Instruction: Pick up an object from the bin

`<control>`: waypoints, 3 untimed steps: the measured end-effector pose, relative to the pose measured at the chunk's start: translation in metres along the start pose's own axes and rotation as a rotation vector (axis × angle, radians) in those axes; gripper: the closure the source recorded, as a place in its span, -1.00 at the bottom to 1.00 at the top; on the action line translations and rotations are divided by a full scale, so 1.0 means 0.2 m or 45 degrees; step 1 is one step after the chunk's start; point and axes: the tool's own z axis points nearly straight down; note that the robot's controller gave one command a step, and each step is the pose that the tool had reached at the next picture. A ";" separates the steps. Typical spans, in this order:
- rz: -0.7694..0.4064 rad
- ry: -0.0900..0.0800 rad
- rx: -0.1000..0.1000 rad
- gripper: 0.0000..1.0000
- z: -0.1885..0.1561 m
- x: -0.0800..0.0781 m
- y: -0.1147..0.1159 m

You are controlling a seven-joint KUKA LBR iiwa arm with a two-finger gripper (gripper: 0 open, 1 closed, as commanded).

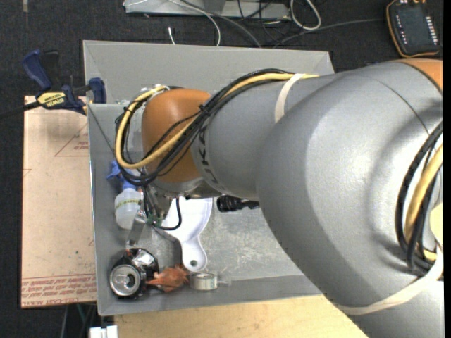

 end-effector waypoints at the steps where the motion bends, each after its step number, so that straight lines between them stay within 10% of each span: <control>1: -0.142 -0.007 -0.002 -1.00 0.15 0.01 -0.13; 2: 0.147 -0.008 -0.008 1.00 0.15 -0.01 -0.19; 3: 0.147 -0.007 -0.008 1.00 0.15 -0.01 -0.19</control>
Offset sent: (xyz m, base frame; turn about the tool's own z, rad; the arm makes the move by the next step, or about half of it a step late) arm -0.0138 -0.0351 -0.0301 0.1171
